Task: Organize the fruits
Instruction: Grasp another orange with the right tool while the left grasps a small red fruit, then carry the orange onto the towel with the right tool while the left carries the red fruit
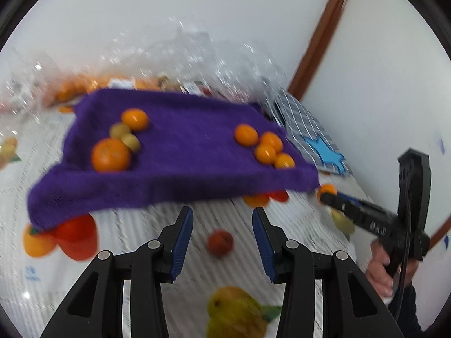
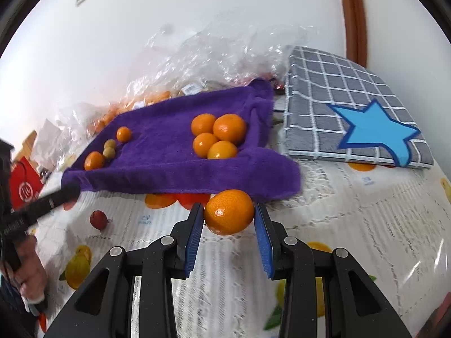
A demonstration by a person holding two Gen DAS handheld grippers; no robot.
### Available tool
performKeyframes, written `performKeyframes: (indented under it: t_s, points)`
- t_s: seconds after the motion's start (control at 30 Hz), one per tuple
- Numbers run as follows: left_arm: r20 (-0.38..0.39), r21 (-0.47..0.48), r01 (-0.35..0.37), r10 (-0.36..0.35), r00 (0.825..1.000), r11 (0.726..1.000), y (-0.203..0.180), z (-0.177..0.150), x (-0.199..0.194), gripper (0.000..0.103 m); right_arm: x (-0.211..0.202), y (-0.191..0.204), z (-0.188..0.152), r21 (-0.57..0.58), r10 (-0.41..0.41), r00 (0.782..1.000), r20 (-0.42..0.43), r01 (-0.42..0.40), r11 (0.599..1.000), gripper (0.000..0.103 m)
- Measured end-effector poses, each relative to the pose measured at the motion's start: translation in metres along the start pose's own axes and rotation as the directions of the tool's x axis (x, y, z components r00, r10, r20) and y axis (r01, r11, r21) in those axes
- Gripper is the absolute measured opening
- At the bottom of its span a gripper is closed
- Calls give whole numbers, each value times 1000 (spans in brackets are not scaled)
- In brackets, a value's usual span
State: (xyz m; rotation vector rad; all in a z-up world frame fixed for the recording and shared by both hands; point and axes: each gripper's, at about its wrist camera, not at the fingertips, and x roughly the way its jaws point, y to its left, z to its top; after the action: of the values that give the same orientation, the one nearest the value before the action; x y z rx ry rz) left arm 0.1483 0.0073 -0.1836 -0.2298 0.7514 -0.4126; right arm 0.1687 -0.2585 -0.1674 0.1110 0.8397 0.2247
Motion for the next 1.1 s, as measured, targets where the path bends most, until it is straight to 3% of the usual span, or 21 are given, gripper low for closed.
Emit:
performKeyframes:
  t_s: [0.23,0.47,0.67,0.93,1.1]
  points:
    - [-76,25,-7,9,997,1000,-6,-8,11,38,-2,-3,-1,13,5,1000,0,-5,1000,37]
    - [-116,39,-24,28,993,999,-8,-9,22,20,1,-4,-2,20,3,1000,-12,-3,1000,37]
    - [-70,25,-12,14,997,1000,-6,-6,11,20,1,-2,-1,12,-2,1000,-7,2,1000,37]
    - [16,-64,-2,3,1000,998,17,4,-11,20,5,7,0,-40,-17,1000,-22,16,999,37]
    - [71,-110,-30,38,997,993,33,10,-24,20,6,9,-3,-22,-5,999,-45,4,1000,37]
